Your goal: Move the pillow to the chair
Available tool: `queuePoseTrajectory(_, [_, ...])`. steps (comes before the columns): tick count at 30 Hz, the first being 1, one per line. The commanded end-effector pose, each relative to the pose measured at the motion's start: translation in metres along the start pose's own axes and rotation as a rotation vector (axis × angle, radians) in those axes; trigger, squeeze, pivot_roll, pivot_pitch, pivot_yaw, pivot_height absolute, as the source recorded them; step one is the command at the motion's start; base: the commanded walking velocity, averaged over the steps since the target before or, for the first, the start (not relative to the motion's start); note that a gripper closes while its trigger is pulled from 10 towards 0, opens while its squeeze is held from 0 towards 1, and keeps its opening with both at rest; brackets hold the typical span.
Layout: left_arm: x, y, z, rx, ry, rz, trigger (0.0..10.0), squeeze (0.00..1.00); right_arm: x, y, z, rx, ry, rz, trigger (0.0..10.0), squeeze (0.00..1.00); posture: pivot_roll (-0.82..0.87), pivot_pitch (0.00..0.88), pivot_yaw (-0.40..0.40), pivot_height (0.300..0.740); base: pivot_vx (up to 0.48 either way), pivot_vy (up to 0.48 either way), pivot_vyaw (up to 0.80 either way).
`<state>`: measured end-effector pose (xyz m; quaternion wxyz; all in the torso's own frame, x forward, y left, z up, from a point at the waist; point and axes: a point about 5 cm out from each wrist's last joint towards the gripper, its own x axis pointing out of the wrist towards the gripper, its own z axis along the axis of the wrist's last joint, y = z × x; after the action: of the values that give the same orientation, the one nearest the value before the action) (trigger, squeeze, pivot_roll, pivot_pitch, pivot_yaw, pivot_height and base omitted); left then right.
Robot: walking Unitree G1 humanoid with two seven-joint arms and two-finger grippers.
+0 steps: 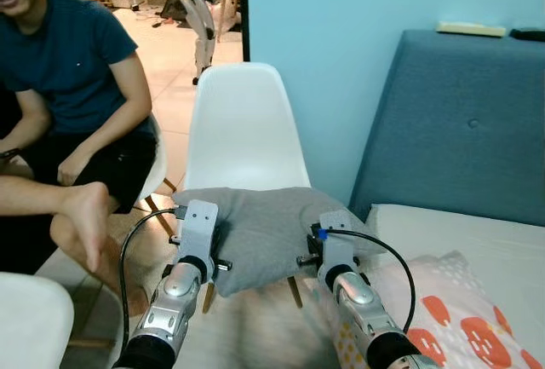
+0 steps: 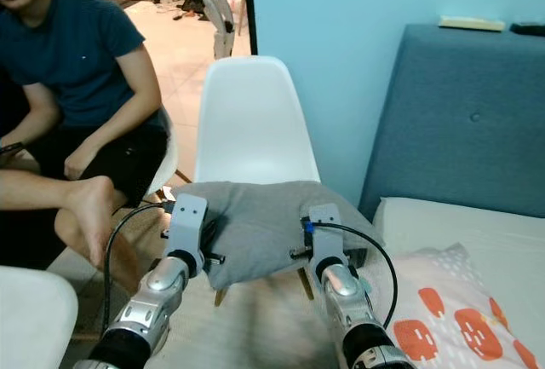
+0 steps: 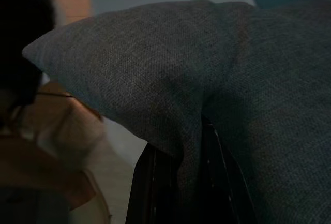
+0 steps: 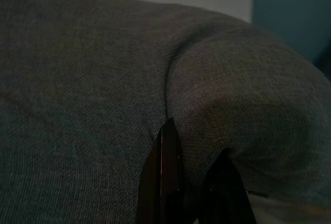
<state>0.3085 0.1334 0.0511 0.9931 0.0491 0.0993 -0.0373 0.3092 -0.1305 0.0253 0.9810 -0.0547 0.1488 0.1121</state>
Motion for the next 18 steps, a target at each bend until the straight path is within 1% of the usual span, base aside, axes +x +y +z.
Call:
queuePoseTrajectory(1, [-0.0009, 0.0297, 0.0054, 0.01, -0.044, 0.147, 10.0, 0.0, -0.0033, -0.0196, -0.0032, -0.038, 0.022, -0.056, 10.0, 0.0, 0.0, 0.059, 0.003, 0.74, 0.0, 0.0, 0.0])
queuePoseTrajectory(4, [-0.0024, 0.0287, 0.0066, -0.003, -0.061, 0.143, 10.0, 0.0, -0.0023, -0.0176, -0.0018, -0.056, 0.021, -0.037, 10.0, 0.0, 0.0, 0.063, -0.003, 0.74, 0.0, 0.0, 0.0])
queuePoseTrajectory(6, [-0.0048, 0.0295, 0.0055, -0.028, -0.065, 0.142, 10.0, 0.0, -0.0021, -0.0139, -0.0027, -0.089, 0.029, -0.001, 10.0, 0.0, 0.0, 0.064, -0.007, 0.74, 0.0, 0.0, 0.0])
queuePoseTrajectory(13, [-0.0074, 0.0336, 0.0046, -0.026, -0.073, 0.142, 10.0, 0.0, -0.0023, -0.0109, -0.0032, -0.102, 0.026, 0.01, 10.0, 0.0, 0.01, 0.063, -0.007, 0.74, 0.28, 0.0, 0.0])
queuePoseTrajectory(18, [-0.0082, 0.0335, 0.0041, -0.022, -0.075, 0.133, 10.0, 0.0, -0.0027, -0.0101, -0.0041, -0.113, 0.026, 0.011, 10.0, 0.0, 0.01, 0.06, -0.004, 0.74, 0.311, 0.0, 0.0])
